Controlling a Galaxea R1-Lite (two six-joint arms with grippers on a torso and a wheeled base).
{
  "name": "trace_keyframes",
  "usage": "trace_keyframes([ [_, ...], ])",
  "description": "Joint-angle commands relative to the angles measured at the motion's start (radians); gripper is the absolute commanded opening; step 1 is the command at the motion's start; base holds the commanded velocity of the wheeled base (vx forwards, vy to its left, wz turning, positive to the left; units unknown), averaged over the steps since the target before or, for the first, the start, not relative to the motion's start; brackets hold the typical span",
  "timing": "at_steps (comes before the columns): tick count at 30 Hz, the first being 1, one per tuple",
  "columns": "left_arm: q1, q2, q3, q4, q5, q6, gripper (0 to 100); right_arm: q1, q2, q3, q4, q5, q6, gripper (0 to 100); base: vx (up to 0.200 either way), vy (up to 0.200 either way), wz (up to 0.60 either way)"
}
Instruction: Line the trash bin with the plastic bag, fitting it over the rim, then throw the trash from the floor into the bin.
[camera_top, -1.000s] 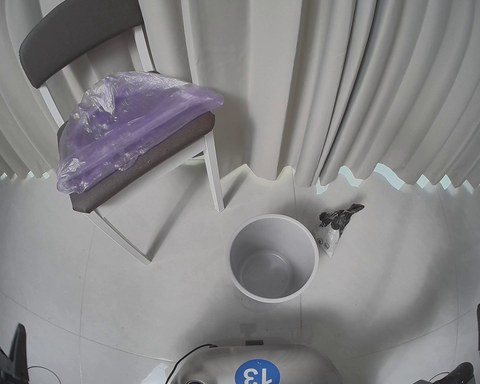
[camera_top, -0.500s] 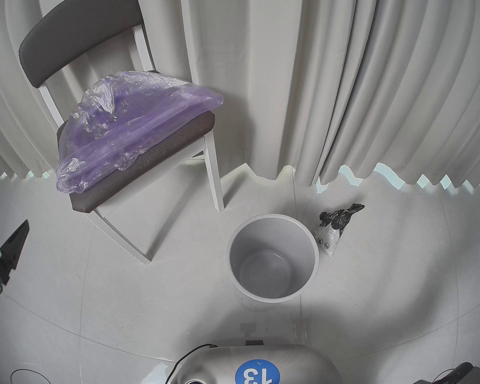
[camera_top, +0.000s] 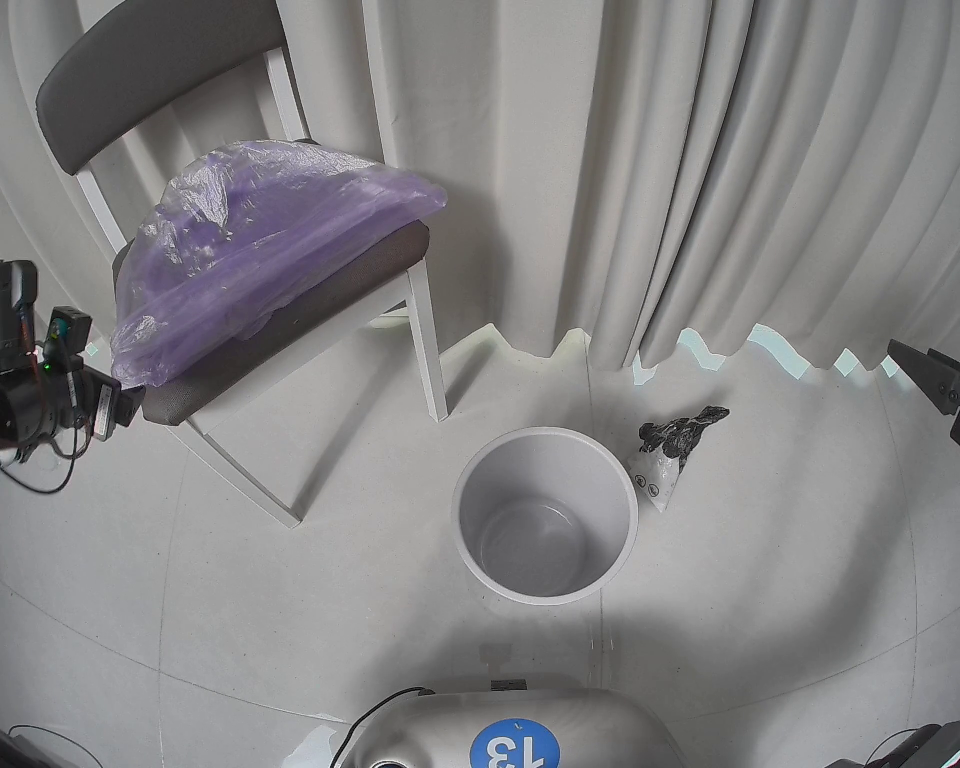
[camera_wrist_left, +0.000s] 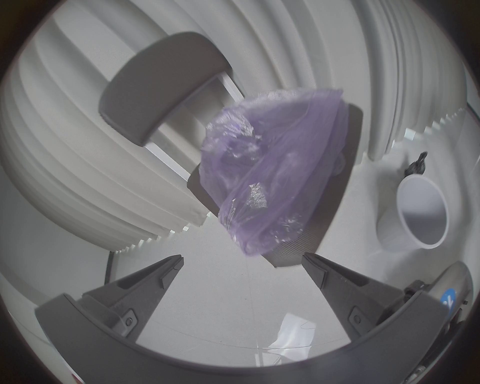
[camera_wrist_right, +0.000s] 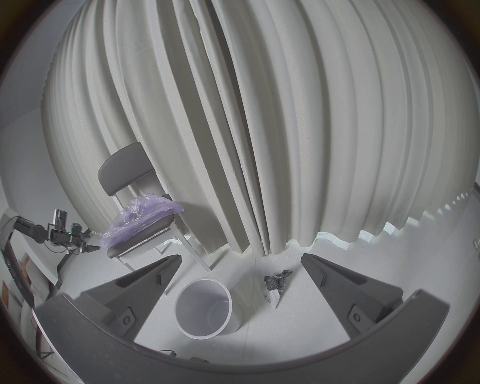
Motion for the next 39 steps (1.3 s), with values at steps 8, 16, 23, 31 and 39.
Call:
trace_keyframes([
  [8, -0.001, 0.159, -0.184, -0.016, 0.021, 0.014, 100, -0.001, 0.062, -0.023, -0.014, 0.002, 0.028, 100, 0.000, 0.000, 0.00],
  [16, 0.002, 0.152, -0.188, -0.019, 0.022, 0.015, 100, -0.001, 0.065, -0.023, -0.017, 0.002, 0.029, 100, 0.000, 0.000, 0.00],
  [23, 0.002, 0.163, -0.185, -0.037, 0.036, 0.038, 100, -0.001, 0.073, -0.023, -0.019, 0.003, 0.046, 100, 0.000, 0.000, 0.00],
  [31, -0.004, 0.153, -0.182, -0.119, 0.038, 0.058, 100, 0.007, 0.080, -0.014, -0.047, 0.002, 0.049, 100, 0.000, 0.000, 0.00],
  [39, -0.006, 0.150, -0.175, -0.128, 0.036, 0.058, 100, 0.008, 0.088, -0.011, -0.050, 0.002, 0.049, 100, 0.000, 0.000, 0.00],
])
